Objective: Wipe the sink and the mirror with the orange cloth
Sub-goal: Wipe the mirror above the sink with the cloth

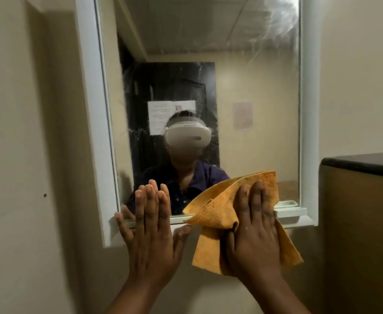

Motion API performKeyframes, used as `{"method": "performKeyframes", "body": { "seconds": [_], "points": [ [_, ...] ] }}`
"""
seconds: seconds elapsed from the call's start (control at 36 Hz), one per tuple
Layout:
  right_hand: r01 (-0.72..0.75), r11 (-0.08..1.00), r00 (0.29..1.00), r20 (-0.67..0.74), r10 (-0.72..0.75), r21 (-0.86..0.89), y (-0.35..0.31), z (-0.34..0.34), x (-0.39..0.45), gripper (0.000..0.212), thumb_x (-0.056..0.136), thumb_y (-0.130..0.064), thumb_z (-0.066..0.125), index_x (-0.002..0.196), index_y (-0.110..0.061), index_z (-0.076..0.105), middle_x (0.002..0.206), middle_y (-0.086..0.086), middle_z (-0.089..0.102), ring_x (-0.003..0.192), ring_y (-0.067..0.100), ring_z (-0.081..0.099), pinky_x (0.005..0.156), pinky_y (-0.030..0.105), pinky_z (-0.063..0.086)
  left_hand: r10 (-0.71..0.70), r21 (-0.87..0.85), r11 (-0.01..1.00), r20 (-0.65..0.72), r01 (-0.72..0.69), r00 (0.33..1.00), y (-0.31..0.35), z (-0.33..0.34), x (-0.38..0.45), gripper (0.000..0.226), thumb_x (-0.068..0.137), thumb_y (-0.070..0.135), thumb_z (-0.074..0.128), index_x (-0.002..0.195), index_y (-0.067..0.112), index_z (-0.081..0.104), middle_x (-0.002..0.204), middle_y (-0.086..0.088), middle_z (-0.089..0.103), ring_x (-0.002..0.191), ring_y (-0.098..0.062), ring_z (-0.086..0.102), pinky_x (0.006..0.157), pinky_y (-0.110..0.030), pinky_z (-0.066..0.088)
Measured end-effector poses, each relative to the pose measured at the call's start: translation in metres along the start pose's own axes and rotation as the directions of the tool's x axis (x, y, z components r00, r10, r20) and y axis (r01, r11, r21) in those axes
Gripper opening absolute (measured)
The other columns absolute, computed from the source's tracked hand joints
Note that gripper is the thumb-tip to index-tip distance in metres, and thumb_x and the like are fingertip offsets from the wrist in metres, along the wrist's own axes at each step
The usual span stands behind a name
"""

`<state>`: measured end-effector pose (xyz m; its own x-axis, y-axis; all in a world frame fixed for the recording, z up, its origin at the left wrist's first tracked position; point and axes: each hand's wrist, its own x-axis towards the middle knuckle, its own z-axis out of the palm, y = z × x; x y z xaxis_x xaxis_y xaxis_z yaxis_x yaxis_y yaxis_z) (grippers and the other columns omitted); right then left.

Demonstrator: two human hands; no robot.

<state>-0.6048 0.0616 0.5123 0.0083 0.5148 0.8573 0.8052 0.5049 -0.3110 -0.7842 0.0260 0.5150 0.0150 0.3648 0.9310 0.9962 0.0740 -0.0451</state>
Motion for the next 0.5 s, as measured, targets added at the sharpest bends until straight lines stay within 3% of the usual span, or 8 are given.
{"method": "performKeyframes", "body": {
  "seconds": [0.11,0.36,0.44,0.5],
  "points": [
    [-0.014,1.000,0.999,0.049,0.015,-0.020,0.009,0.003,-0.021,0.078,0.085,-0.045,0.036,0.152,-0.014,0.010,0.158,0.009,0.000,0.145,0.025,0.000,0.114,0.034,0.003,0.016,-0.042,0.999,0.013,-0.016,1.000,0.007,-0.002,-0.002,0.074,0.093,0.058,0.011,0.149,0.012,-0.002,0.158,-0.007,-0.008,0.146,-0.023,-0.005,0.113,-0.055,-0.005],
    [0.026,0.999,0.997,0.080,-0.023,-0.029,0.016,-0.008,-0.029,0.072,0.088,-0.045,0.032,0.151,-0.016,0.010,0.157,0.004,-0.002,0.144,0.022,0.001,0.111,0.037,0.008,0.040,-0.175,0.984,0.091,-0.024,0.995,0.021,-0.010,-0.009,0.073,0.093,0.058,0.013,0.150,0.015,0.000,0.159,-0.007,-0.006,0.146,-0.024,-0.003,0.112,-0.056,-0.007],
    [-0.021,0.998,0.991,0.132,0.014,0.051,0.016,-0.008,-0.036,0.070,0.090,-0.059,0.019,0.149,-0.031,-0.006,0.156,-0.009,-0.015,0.143,0.012,-0.013,0.116,0.041,0.001,0.064,-0.315,0.949,0.093,-0.032,0.994,0.029,-0.017,-0.025,0.069,0.093,0.060,0.016,0.150,0.022,0.009,0.159,-0.003,0.004,0.146,-0.021,0.002,0.114,-0.047,0.000],
    [-0.072,0.991,0.982,0.180,0.051,0.112,0.013,-0.011,-0.038,0.069,0.085,-0.070,0.009,0.142,-0.045,-0.020,0.151,-0.019,-0.028,0.140,0.005,-0.024,0.113,0.045,-0.009,0.081,-0.459,0.888,0.094,-0.029,0.992,0.038,-0.023,-0.034,0.064,0.092,0.061,0.022,0.145,0.026,0.021,0.153,-0.001,0.023,0.143,-0.017,0.018,0.110,-0.038,0.017]
  ]
}}
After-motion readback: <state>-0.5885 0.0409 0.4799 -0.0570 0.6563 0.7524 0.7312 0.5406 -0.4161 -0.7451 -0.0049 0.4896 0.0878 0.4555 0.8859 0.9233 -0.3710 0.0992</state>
